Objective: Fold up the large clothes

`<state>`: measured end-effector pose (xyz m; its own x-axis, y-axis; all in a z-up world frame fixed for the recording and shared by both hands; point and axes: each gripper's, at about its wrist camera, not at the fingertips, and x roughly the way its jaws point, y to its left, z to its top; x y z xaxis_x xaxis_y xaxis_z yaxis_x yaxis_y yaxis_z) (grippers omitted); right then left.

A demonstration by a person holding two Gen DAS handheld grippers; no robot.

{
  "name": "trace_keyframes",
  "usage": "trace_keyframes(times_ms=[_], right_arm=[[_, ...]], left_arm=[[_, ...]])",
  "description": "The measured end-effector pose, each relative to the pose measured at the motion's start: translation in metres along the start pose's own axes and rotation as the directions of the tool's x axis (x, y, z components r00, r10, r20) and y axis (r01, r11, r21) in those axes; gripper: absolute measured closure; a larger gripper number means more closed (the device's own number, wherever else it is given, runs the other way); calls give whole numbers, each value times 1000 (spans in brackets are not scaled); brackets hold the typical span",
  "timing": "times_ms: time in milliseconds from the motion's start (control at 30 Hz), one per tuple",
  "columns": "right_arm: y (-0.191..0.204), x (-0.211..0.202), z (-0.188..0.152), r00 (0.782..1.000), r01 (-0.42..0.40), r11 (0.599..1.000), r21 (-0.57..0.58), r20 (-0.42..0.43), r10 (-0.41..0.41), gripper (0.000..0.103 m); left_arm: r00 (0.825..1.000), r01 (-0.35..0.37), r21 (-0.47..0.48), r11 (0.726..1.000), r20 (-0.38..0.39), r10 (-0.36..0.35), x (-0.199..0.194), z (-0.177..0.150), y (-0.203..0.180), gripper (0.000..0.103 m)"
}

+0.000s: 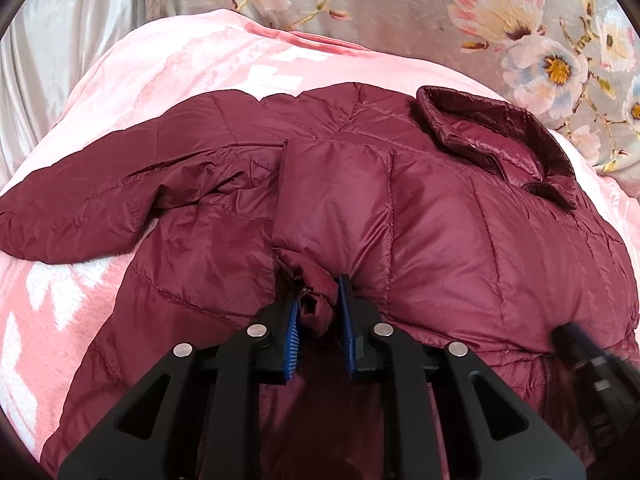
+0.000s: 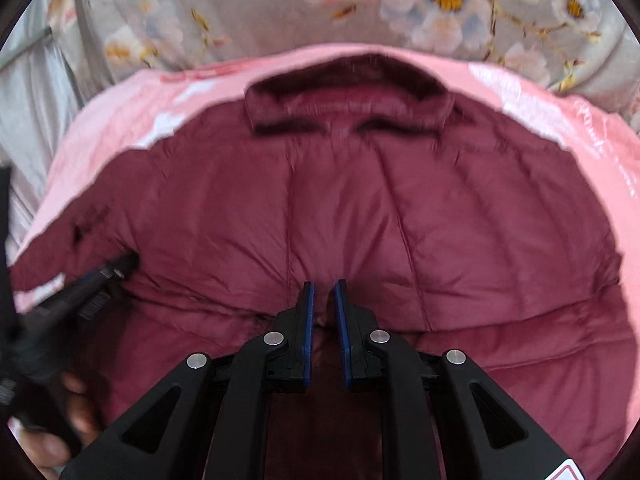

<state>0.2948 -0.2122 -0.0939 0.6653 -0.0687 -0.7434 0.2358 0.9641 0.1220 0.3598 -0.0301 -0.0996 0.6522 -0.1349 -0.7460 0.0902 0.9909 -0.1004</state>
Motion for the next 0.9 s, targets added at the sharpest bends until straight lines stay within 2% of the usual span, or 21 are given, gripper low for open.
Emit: trace_keyframes(times_ms=[67, 300, 333, 367, 467, 533, 600, 667, 733, 800, 833, 900], right_arm=[[1, 1, -3, 1000, 1, 1000, 3, 7, -1, 91], [21, 1, -8, 995, 100, 992, -77, 23, -99, 91], [20, 2, -7, 995, 102, 992, -79, 23, -101, 91], [20, 3, -7, 995, 103, 992, -79, 23, -102, 91], [19, 3, -7, 994, 105, 991, -79, 23, -103, 91], [20, 3, -7, 993, 113, 990, -84, 24, -112, 91], [21, 3, -8, 993, 119, 989, -87, 25, -117, 91], [21, 3, -8, 992, 122, 988, -89, 26, -120, 91], [21, 3, -8, 992, 123, 988, -90, 26, -121, 91], [22, 3, -8, 992, 128, 987, -93, 28, -126, 91], [22, 3, -8, 991, 132, 987, -95, 28, -129, 91], [24, 4, -8, 990, 140, 985, -99, 30, -137, 91]], left_arm=[[1000, -2, 4, 1000, 0, 2, 0, 0, -1, 84], [1000, -2, 8, 1000, 1, 2, 1, 0, -2, 82], [1000, 4, 1, 1000, 3, -4, 0, 1, -1, 79], [1000, 15, -17, 1000, 11, -15, -2, 1, 2, 71], [996, 33, -107, 994, 80, -24, -21, 3, 25, 56], [990, 4, -165, 986, 140, 20, -44, 8, 52, 45], [985, -21, -223, 975, 165, 59, -59, 11, 81, 33], [977, -51, -325, 944, 182, 115, -76, 10, 131, 18], [968, -100, -404, 909, 171, 182, -83, 8, 179, 15], [956, -168, -496, 852, 128, 264, -82, 6, 239, 15], [953, -191, -534, 824, 99, 285, -79, 6, 262, 15], [959, -183, -617, 765, 60, 278, -72, 4, 310, 15]])
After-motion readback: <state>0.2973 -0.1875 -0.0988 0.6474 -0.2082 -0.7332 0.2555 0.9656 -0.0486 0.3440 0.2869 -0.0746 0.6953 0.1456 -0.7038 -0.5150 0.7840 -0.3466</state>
